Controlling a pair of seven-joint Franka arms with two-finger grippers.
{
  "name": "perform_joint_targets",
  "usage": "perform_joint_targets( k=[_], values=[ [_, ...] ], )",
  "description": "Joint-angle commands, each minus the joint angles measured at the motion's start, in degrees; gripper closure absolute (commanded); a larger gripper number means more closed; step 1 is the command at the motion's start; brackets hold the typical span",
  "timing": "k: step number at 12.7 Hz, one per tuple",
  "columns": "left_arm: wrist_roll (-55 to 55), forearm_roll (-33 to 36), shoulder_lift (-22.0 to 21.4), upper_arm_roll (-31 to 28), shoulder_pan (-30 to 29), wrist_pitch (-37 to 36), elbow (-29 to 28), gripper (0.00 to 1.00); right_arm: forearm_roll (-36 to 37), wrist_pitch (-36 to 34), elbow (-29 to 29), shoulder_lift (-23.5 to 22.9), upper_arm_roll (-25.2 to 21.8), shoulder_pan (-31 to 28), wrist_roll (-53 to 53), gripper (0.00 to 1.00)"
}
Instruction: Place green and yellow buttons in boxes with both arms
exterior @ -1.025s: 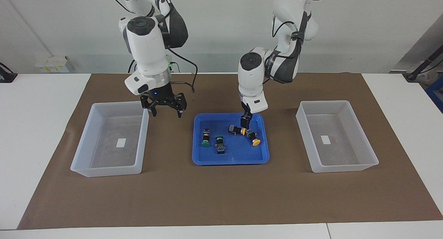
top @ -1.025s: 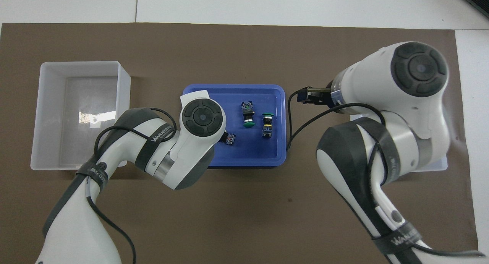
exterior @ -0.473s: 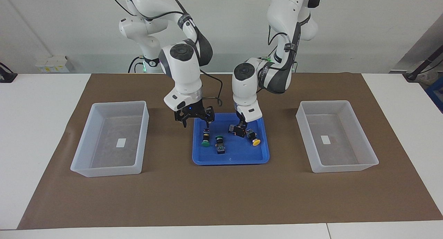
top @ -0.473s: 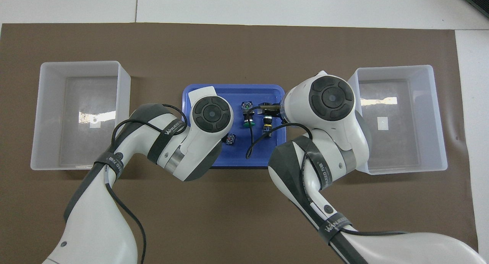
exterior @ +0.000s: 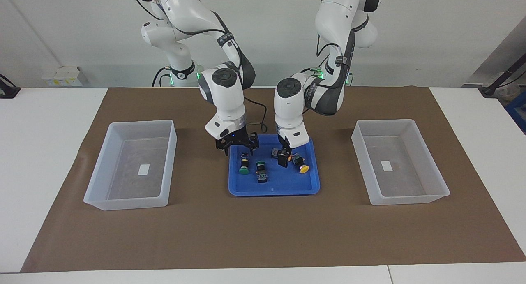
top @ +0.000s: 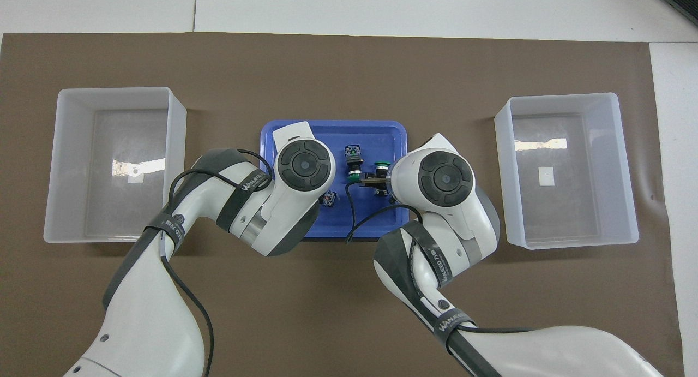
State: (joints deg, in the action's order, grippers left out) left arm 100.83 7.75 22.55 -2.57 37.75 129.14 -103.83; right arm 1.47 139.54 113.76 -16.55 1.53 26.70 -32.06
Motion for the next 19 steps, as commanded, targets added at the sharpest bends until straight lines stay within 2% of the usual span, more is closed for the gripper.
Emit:
perform_joint_targets(
  k=[1, 2, 3, 4, 5, 7, 8, 9, 10, 11, 14, 16, 19],
  values=[
    [2.1, 0.8, 1.2, -0.5, 0.7, 2.3, -0.6, 0.00, 0.3, 4.6, 2.0, -1.5, 0.1, 1.0, -1.1, 0.00],
    [2.3, 0.8, 1.2, -0.5, 0.7, 2.8, -0.9, 0.00, 0.3, 4.9, 2.0, -1.7, 0.1, 1.5, -1.0, 0.00],
    [2.2, 0.8, 1.2, -0.5, 0.7, 3.0, -1.5, 0.00, 0.4, 4.9, 2.1, -1.7, 0.1, 1.5, -0.9, 0.07],
    [2.2, 0.8, 1.0, -0.5, 0.7, 3.3, -2.2, 0.00, 0.5, 5.0, 2.1, -1.8, 0.1, 1.5, -0.8, 0.23],
    [2.1, 0.8, 0.9, -0.4, 0.7, 3.7, -2.6, 0.00, 0.5, 5.0, 2.1, -1.9, 0.1, 1.5, -1.0, 0.43],
    [2.0, 0.8, 0.8, -0.4, 0.7, 4.2, -3.0, 0.09, 0.5, 5.0, 2.2, -2.0, 0.1, 1.5, -0.7, 0.70],
    [2.0, 0.8, 0.7, -0.4, 0.7, 4.3, -3.1, 0.16, 0.5, 5.0, 2.3, -2.0, 0.1, 1.5, -0.7, 0.71],
    [2.0, 0.8, 0.7, -0.4, 0.7, 4.5, -3.3, 0.21, 0.6, 5.0, 2.3, -2.0, 0.1, 1.5, -0.7, 0.80],
    [2.0, 0.8, 0.7, -0.4, 0.7, 4.7, -3.4, 0.26, 0.6, 5.0, 2.4, -2.0, 0.1, 1.5, -0.7, 0.95],
    [2.0, 0.8, 0.7, -0.4, 0.7, 4.7, -3.6, 0.30, 0.7, 4.9, 2.3, -1.9, 0.1, 1.6, -0.9, 1.00],
    [2.0, 0.8, 0.7, -0.4, 0.7, 5.2, -3.8, 0.43, 0.7, 3.7, 1.3, 1.0, 0.0, 1.2, -2.5, 1.00],
    [1.8, 0.8, 0.6, -0.4, 0.7, 6.0, -4.3, 0.54, 0.7, 0.5, 0.8, 4.4, -0.4, 0.2, -3.0, 1.00],
    [1.7, 0.8, 0.6, -0.4, 0.7, 6.3, -4.5, 0.82, 0.7, -6.5, 1.0, 10.6, -0.4, -4.0, -1.8, 1.00]
  ],
)
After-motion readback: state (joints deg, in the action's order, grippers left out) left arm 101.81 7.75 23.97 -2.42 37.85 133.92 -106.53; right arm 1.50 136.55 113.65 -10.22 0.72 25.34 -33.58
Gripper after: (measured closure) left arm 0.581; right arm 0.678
